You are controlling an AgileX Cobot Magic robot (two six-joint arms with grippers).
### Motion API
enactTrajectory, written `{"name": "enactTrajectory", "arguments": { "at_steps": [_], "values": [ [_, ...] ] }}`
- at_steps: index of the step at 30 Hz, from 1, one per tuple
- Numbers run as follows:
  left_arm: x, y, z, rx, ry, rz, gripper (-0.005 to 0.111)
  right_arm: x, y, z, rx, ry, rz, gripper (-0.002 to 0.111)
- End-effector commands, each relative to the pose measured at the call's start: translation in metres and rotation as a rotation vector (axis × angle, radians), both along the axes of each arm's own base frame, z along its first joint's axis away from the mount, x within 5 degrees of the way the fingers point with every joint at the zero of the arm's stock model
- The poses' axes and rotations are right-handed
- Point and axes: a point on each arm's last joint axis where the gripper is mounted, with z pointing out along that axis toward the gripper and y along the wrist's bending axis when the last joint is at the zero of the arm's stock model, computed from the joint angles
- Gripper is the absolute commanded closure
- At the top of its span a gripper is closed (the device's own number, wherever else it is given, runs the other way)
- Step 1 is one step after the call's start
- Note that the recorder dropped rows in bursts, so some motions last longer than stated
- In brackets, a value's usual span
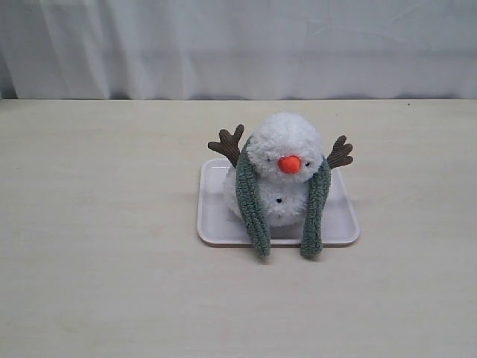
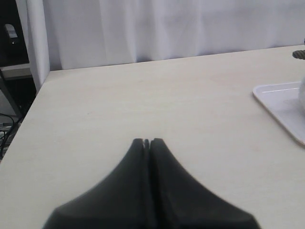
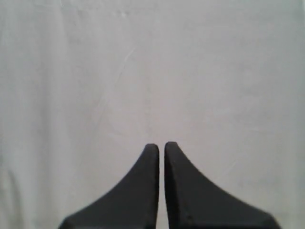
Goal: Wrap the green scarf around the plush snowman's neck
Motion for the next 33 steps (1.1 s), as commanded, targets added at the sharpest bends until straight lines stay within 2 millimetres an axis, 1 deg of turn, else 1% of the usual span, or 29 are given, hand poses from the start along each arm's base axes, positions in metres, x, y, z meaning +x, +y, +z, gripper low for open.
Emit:
{"name": "enactTrajectory", "arguments": {
  "at_steps": [1, 7, 8, 12, 14, 17, 22, 26, 30, 33],
  "values": [
    [0.000, 0.000, 0.000, -0.002, -0.010, -0.002, 0.107, 0.007, 0.000, -0.021, -0.017, 0.063, -0.010, 0.104],
    [0.000, 0.000, 0.000, -0.002, -0.010, -0.002, 0.107, 0.015, 0.001, -0.048, -0.027, 0.146, -0.010, 0.104],
    [0.000, 0.000, 0.000, -0.002, -0.010, -0.002, 0.107, 0.016, 0.001, -0.053, -0.050, 0.159, -0.015, 0.104],
    [0.000, 0.000, 0.000, -0.002, -0.010, -0.002, 0.107, 0.020, 0.003, -0.072, -0.243, 0.201, -0.052, 0.104],
    [0.000, 0.000, 0.000, -0.002, -0.010, -0.002, 0.107, 0.020, 0.003, -0.072, -0.244, 0.203, -0.052, 0.104],
    [0.000, 0.000, 0.000, -0.002, -0.010, -0.002, 0.107, 0.021, 0.002, -0.078, -0.249, 0.270, -0.055, 0.104],
    [0.000, 0.000, 0.000, -0.004, -0.012, -0.002, 0.107, 0.021, 0.002, -0.080, -0.206, 0.292, -0.045, 0.104],
    [0.000, 0.000, 0.000, -0.004, -0.012, -0.002, 0.107, 0.022, 0.002, -0.087, -0.136, 0.379, -0.024, 0.104],
    [0.000, 0.000, 0.000, -0.004, -0.012, -0.002, 0.107, 0.022, 0.001, -0.093, -0.149, 0.440, -0.025, 0.104],
    [0.000, 0.000, 0.000, -0.004, -0.012, -0.002, 0.107, 0.021, 0.001, -0.100, -0.154, 0.519, -0.024, 0.104]
  ]
}}
